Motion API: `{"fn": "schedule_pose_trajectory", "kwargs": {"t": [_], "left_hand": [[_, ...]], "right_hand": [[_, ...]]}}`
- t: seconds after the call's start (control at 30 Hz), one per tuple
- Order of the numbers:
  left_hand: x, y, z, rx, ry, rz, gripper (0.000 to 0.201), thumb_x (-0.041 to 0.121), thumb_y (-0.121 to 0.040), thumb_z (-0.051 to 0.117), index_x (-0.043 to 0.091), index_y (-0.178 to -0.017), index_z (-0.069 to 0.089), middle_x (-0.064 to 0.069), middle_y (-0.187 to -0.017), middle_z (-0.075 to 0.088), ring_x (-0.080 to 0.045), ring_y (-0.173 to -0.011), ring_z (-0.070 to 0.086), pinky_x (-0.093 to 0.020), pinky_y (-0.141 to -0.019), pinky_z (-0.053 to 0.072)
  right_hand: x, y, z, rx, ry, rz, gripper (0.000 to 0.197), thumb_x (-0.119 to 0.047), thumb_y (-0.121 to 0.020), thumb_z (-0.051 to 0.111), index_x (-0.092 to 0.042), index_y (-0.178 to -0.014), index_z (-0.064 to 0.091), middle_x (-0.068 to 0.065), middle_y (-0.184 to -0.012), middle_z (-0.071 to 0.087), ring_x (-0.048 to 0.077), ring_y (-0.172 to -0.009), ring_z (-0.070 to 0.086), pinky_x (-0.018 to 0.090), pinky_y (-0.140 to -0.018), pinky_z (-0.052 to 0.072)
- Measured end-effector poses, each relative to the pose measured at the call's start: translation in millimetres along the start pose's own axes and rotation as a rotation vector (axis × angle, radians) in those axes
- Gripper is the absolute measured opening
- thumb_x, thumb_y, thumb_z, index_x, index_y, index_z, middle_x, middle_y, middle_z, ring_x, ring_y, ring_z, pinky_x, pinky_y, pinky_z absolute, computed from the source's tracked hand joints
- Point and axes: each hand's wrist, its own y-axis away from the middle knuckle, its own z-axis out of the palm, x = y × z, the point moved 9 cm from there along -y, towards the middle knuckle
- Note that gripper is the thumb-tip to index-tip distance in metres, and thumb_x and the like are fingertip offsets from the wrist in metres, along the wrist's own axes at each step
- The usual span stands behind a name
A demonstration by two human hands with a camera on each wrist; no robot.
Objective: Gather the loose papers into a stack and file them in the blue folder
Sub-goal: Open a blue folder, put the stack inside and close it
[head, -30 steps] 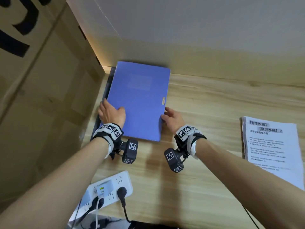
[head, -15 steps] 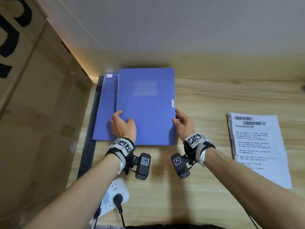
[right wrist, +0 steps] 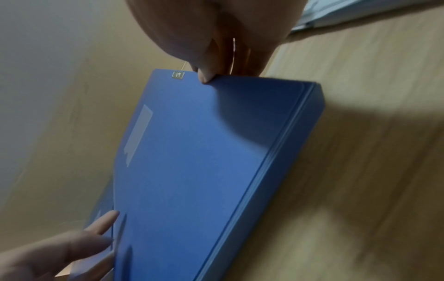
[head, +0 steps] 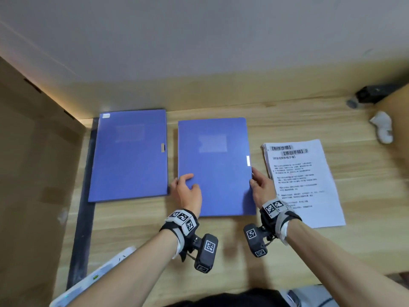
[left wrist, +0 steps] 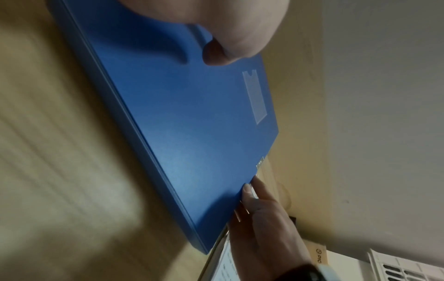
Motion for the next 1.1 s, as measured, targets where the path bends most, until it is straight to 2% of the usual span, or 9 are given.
{"fn": "schedule_pose_trajectory", "kwargs": {"t": [0.07, 0.27, 0.43, 0.57, 0.63, 0.77, 0.83, 0.9, 1.1], "left_hand": [[-7, 8, 8, -0.021, -0.075, -0.014, 0.034, 0.001, -0.086, 0.054, 0.016, -0.113, 0.067, -0.006, -0.133, 0.046, -0.023, -0.118, 0.052, -0.009, -0.072, 0.035], [-22, 20, 22, -0.075, -0.347, -0.013, 0.030, 0.016, -0.085, 0.056, 0.028, -0.111, 0.064, -0.005, -0.138, 0.042, -0.028, -0.120, 0.049, -0.039, -0.098, 0.047], [-12, 23, 30, -0.145, -0.576, 0.024, 0.042, 0.021, -0.083, 0.064, 0.020, -0.125, 0.054, -0.014, -0.149, 0.029, -0.034, -0.140, 0.031, -0.040, -0.115, 0.028], [20, 33, 51, -0.221, -0.956, 0.271, 0.072, 0.026, -0.085, 0.066, 0.015, -0.146, 0.030, -0.012, -0.164, -0.004, -0.028, -0.153, -0.004, -0.043, -0.120, 0.017], [40, 47, 81, -0.360, -1.035, 0.412, 0.077, 0.025, -0.086, 0.061, 0.010, -0.151, 0.021, -0.012, -0.164, 0.006, -0.028, -0.152, 0.006, -0.043, -0.119, 0.023], [54, 72, 135, -0.556, -1.124, 0.348, 0.071, 0.037, -0.089, 0.053, 0.002, -0.146, 0.028, -0.016, -0.152, 0.031, -0.034, -0.137, 0.036, -0.043, -0.102, 0.039], [60, 74, 153, -0.570, -1.209, 0.341, 0.062, 0.042, -0.091, 0.049, 0.001, -0.137, 0.042, -0.016, -0.142, 0.045, -0.035, -0.127, 0.046, -0.041, -0.096, 0.042], [66, 70, 168, -0.575, -1.243, 0.343, 0.043, 0.047, -0.092, 0.046, 0.009, -0.106, 0.061, -0.011, -0.121, 0.063, -0.033, -0.109, 0.059, -0.036, -0.083, 0.045], [62, 61, 197, -0.478, -1.295, 0.242, 0.057, 0.069, -0.082, 0.047, 0.017, -0.060, 0.042, -0.002, -0.071, 0.052, -0.027, -0.077, 0.059, -0.032, -0.073, 0.046]], "right_hand": [[6, 6, -10, 0.000, 0.026, 0.012, 0.053, 0.017, -0.090, 0.040, -0.006, -0.135, 0.056, -0.004, -0.121, 0.061, 0.011, -0.113, 0.056, -0.001, -0.086, 0.042], [52, 0, -19, 0.045, 0.257, 0.026, 0.043, -0.011, -0.082, 0.047, -0.017, -0.118, 0.069, 0.005, -0.112, 0.068, 0.021, -0.104, 0.063, 0.038, -0.097, 0.050], [56, -4, -19, 0.014, 0.382, 0.071, 0.015, -0.010, -0.074, 0.054, -0.009, -0.080, 0.067, 0.009, -0.081, 0.063, 0.027, -0.080, 0.059, 0.028, -0.069, 0.045], [39, -2, -31, 0.009, 0.256, 0.077, 0.034, -0.003, -0.080, 0.056, -0.006, -0.112, 0.068, 0.011, -0.118, 0.065, 0.022, -0.102, 0.064, 0.036, -0.095, 0.051], [34, -3, -46, 0.041, 0.230, 0.083, 0.041, 0.001, -0.086, 0.054, 0.000, -0.126, 0.059, 0.013, -0.128, 0.056, 0.021, -0.103, 0.061, 0.030, -0.099, 0.047], [32, -11, -77, 0.056, 0.230, 0.038, 0.040, 0.001, -0.088, 0.054, -0.002, -0.128, 0.059, 0.012, -0.129, 0.055, 0.023, -0.106, 0.063, 0.026, -0.093, 0.045], [39, -12, -97, 0.074, 0.229, 0.031, 0.039, 0.000, -0.089, 0.054, -0.004, -0.128, 0.059, 0.011, -0.129, 0.056, 0.024, -0.107, 0.062, 0.030, -0.095, 0.046], [49, -13, -114, 0.078, 0.242, 0.028, 0.039, -0.002, -0.090, 0.054, -0.006, -0.129, 0.058, 0.010, -0.130, 0.056, 0.023, -0.108, 0.061, 0.033, -0.097, 0.047], [82, -22, -154, 0.059, 0.241, 0.063, 0.042, 0.000, -0.089, 0.053, -0.009, -0.129, 0.057, 0.007, -0.128, 0.058, 0.020, -0.107, 0.059, 0.036, -0.099, 0.048]]}}
